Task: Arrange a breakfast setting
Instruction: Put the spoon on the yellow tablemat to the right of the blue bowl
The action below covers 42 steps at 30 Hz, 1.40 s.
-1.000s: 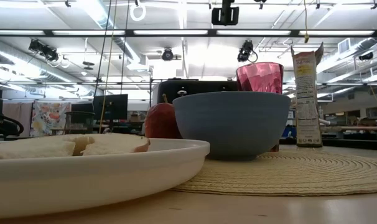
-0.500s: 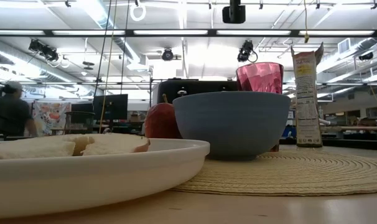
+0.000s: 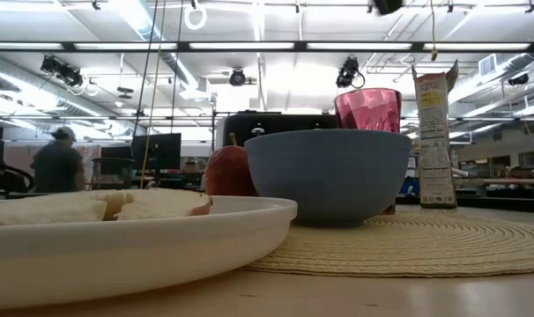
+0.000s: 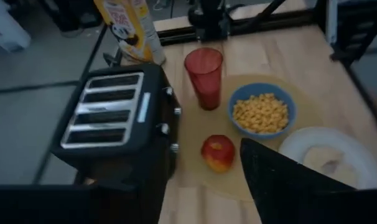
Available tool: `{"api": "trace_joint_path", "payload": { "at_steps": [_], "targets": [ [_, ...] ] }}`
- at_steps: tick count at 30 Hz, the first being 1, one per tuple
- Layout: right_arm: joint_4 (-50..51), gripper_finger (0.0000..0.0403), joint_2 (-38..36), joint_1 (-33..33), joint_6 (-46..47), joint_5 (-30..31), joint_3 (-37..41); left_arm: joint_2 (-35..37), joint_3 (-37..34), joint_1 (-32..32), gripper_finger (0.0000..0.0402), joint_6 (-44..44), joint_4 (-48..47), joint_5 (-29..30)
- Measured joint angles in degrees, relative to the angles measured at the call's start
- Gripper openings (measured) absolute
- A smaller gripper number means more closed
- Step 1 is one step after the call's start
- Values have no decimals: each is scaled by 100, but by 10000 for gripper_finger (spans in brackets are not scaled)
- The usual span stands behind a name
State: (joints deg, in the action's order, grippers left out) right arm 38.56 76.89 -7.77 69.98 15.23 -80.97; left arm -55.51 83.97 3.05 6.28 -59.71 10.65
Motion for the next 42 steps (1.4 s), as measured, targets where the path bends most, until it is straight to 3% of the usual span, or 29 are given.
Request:
{"api": "trace_joint_path", "payload": {
  "at_steps": [5, 10, 14, 20, 26, 31, 36, 42],
  "targets": [
    [1432, 7, -87, -1043, 1866, 1030, -2, 467, -497, 4, 182, -677, 252, -152],
    [2587, 7, 10, -1945, 3429, 1165, 10, 690, -937, 5, 172, -1041, 649, -406],
    [2728, 7, 64, -2563, 4196, 952, 329, 707, -1157, 54, 172, -1550, 1068, -647],
    [2050, 7, 73, -3342, 5158, 873, 1493, 545, -1252, 511, 172, -2137, 2143, -534],
    [1021, 8, 77, -3401, 5169, 1087, 2745, 250, -1251, 791, 171, -2223, 3582, 235],
    [31, 8, 78, -3092, 5173, 1170, 3835, -81, -1250, 806, 171, -2497, 4516, 486],
    [-1053, 8, 77, -2654, 5160, 1226, 4623, -363, -1249, 806, 171, -2985, 4715, 521],
    [-1092, 9, 77, -2240, 5160, 1195, 4894, -612, -1251, 806, 171, -3241, 4744, 521]
  ]
}}
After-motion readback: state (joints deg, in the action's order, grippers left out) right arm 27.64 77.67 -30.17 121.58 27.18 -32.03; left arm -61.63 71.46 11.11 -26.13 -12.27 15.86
